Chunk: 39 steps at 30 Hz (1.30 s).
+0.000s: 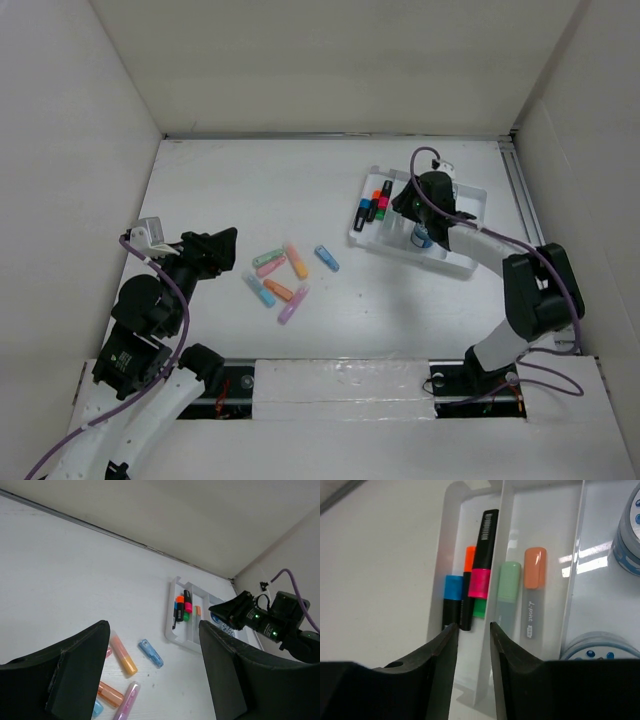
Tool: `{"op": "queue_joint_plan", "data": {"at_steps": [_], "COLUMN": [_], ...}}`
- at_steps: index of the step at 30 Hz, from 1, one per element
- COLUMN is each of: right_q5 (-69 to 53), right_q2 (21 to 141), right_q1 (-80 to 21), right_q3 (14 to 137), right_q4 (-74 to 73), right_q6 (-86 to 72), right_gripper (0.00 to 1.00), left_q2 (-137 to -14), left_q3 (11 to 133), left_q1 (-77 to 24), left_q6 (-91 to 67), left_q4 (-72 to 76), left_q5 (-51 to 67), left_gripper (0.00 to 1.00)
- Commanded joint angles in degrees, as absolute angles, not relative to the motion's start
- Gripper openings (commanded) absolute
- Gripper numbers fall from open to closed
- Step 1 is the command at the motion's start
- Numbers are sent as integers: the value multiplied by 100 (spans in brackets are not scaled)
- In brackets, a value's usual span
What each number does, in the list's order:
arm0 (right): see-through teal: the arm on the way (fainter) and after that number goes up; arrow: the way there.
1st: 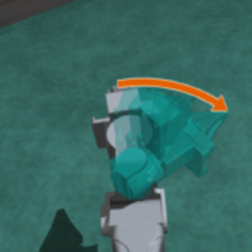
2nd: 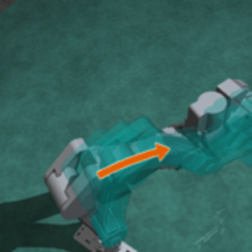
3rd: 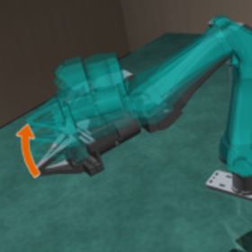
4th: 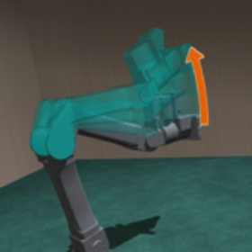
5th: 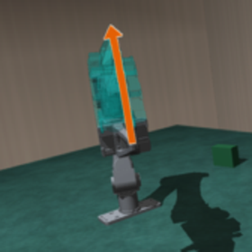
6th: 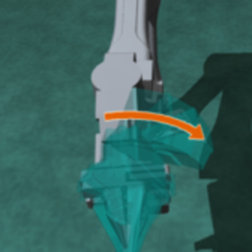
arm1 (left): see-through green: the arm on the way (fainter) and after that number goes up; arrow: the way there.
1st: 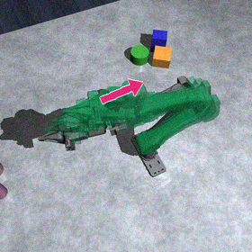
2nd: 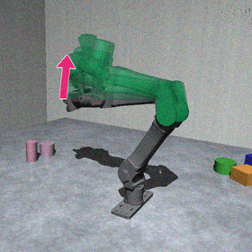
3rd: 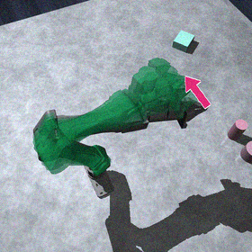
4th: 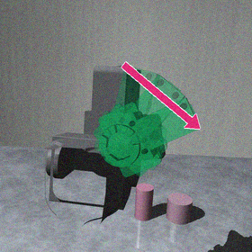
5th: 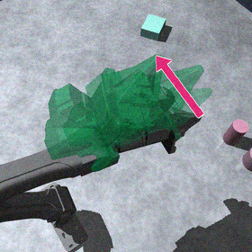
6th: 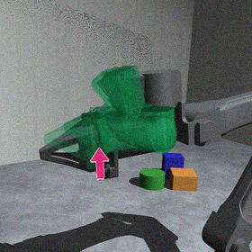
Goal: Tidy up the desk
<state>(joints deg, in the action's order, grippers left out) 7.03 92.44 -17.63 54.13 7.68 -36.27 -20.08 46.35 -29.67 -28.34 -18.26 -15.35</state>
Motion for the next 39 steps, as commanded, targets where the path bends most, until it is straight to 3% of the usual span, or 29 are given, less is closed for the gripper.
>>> {"op": "queue_joint_plan", "data": {"at_steps": [1,2,3,4,13,16,18,21,23,25,26,30,39], "right_q5": [519,414,291,307,412,826,922,1089,1221,1335,1336,1554,1679], "right_q2": [8614,8509,8343,8271,8691,9112,9333,9956,10412,10747,10749,11196,11856], "right_q1": [-1898,-2142,-2292,-2477,-5111,-5850,-6133,-6556,-6757,-6864,-6864,-6935,-6935], "right_q3": [5309,5143,5098,5045,5140,5474,5616,6063,6510,6862,6864,7259,7787], "right_q4": [1150,1230,1283,1266,1337,1021,976,871,642,537,536,510,185], "right_q6": [-3473,-3402,-3332,-3192,-2506,-2426,-2434,-2461,-2470,-2426,-2417,-2434,-2382], "right_gripper": [35,15,3,0,0,7,19,37,40,45,47,51,52], "left_q2": [-1995,-1995,-2013,-2030,-2136,-2171,-2171,-2180,-2153,-2153,-2153,-2136,-2066], "left_q3": [4579,4579,4579,4588,4623,4623,4614,4614,4614,4623,4623,4623,4632], "left_q1": [-2979,-2979,-2979,-2979,-2979,-2979,-2979,-2979,-2979,-2979,-2979,-2979,-2979], "left_q6": [-2768,-2769,-2769,-2777,-2848,-2848,-2839,-2848,-2865,-2856,-2856,-2830,-2839], "left_q4": [-1565,-1564,-1573,-1565,-1635,-1644,-1635,-1635,-1643,-1644,-1644,-1644,-1670], "left_q5": [-1503,-1512,-1520,-1521,-1714,-1723,-1723,-1723,-1740,-1749,-1732,-1696,-1723], "left_gripper": [68,68,68,68,65,49,34,26,26,35,35,48,53]}}
